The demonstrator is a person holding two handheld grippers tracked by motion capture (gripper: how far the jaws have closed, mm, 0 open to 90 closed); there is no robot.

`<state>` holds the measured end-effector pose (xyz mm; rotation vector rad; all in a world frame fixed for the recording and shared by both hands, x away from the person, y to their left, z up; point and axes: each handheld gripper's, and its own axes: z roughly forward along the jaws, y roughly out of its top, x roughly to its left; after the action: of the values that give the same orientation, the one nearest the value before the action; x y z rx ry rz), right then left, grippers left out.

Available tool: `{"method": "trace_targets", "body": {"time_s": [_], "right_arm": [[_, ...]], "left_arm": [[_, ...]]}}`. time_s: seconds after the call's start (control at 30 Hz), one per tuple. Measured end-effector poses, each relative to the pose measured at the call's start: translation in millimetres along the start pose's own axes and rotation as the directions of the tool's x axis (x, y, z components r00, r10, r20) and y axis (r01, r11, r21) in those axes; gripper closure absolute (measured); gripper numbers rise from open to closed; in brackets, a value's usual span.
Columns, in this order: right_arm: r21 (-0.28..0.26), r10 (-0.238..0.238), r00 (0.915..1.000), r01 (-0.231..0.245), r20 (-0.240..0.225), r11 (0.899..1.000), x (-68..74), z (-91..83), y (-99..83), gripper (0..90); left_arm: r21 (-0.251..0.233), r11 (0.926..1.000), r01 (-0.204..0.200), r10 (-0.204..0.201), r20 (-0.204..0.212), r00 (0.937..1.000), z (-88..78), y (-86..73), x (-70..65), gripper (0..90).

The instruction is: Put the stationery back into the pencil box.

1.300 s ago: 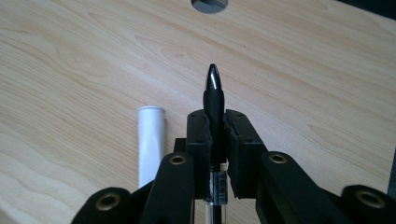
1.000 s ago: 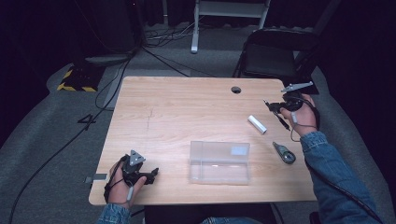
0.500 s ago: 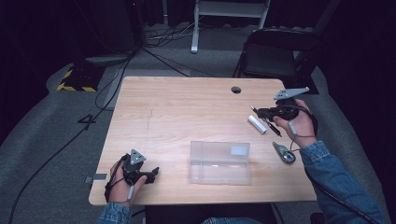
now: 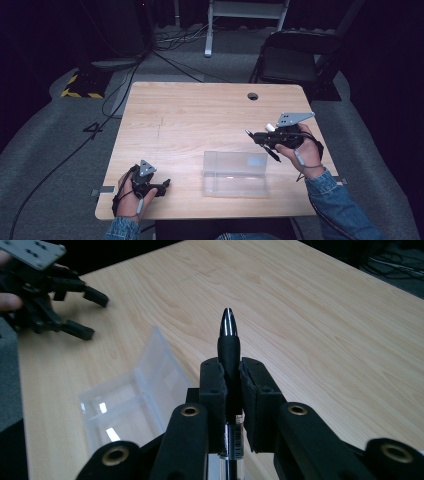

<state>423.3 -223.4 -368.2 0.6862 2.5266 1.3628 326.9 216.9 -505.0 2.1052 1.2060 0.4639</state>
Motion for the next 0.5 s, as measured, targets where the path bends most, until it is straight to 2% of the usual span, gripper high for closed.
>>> {"method": "trace_targets", "body": {"time_s": [0.13, 0.27, 0.5], "right_arm": [[-0.032, -0.003, 0.9992, 0.002, -0.039, 0.999, 11.2, 5.6, -3.4, 80.7], [-0.024, -0.020, 0.9977, 0.019, -0.065, 1.000, 17.5, 12.7, -5.6, 80.6], [-0.009, -0.060, 0.9951, 0.060, -0.078, 0.998, 23.5, 23.4, -9.0, 80.6]], "left_arm": [[0.000, 1.0000, -0.001, 0.001, 0.000, 1.0000, 0.0, 0.0, -0.1, 14.3], [0.000, 1.0000, 0.000, 0.000, 0.000, 1.0000, 0.0, 0.0, -0.1, 14.3], [0.000, 1.0000, -0.001, 0.001, 0.000, 1.0000, 0.0, 0.0, -0.1, 14.3]]}}
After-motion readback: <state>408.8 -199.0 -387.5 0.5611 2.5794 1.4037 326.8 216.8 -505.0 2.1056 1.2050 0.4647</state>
